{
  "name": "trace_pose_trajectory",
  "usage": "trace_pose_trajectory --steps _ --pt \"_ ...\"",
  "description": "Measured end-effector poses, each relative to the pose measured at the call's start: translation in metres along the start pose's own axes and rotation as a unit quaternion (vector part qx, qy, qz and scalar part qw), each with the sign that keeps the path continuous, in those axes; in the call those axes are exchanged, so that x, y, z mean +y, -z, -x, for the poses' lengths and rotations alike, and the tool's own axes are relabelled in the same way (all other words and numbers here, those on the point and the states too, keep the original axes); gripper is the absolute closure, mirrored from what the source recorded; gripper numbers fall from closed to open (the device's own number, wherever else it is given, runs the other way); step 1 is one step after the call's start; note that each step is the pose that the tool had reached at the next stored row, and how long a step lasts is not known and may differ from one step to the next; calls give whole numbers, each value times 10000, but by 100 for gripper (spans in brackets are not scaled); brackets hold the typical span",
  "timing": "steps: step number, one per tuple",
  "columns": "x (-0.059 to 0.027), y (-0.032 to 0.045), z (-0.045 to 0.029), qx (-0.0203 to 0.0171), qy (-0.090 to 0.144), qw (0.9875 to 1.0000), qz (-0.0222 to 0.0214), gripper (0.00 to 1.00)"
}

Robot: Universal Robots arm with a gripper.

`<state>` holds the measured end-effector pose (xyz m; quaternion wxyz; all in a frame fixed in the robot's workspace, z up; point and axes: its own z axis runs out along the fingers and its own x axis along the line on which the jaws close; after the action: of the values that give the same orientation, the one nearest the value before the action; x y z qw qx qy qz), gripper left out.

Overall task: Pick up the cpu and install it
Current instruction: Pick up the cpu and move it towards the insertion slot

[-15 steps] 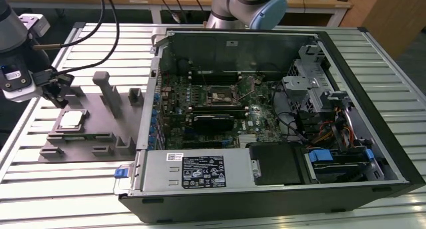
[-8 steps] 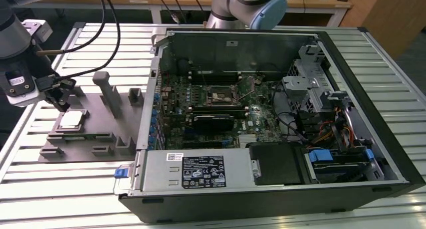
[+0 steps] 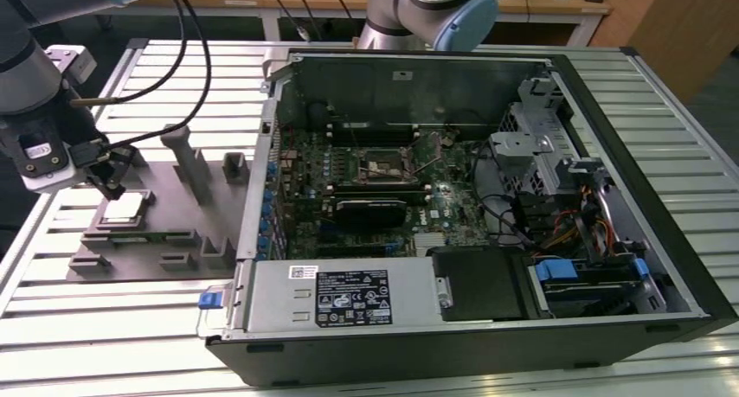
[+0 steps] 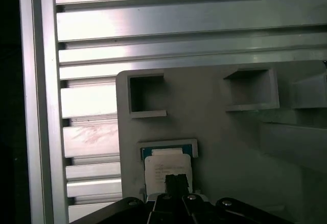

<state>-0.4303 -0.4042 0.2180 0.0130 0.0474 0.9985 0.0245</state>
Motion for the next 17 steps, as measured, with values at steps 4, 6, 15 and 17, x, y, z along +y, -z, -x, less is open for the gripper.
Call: trace_pose_trajectory --steps 4,6,15,17 --pt "-3 -45 -7 1 13 10000 3 89" --pt "-4 -66 -13 3 26 10000 17 89" --pt "-10 -171 -21 9 128 9999 54 89" --pt "-11 -179 -22 11 149 9999 54 89"
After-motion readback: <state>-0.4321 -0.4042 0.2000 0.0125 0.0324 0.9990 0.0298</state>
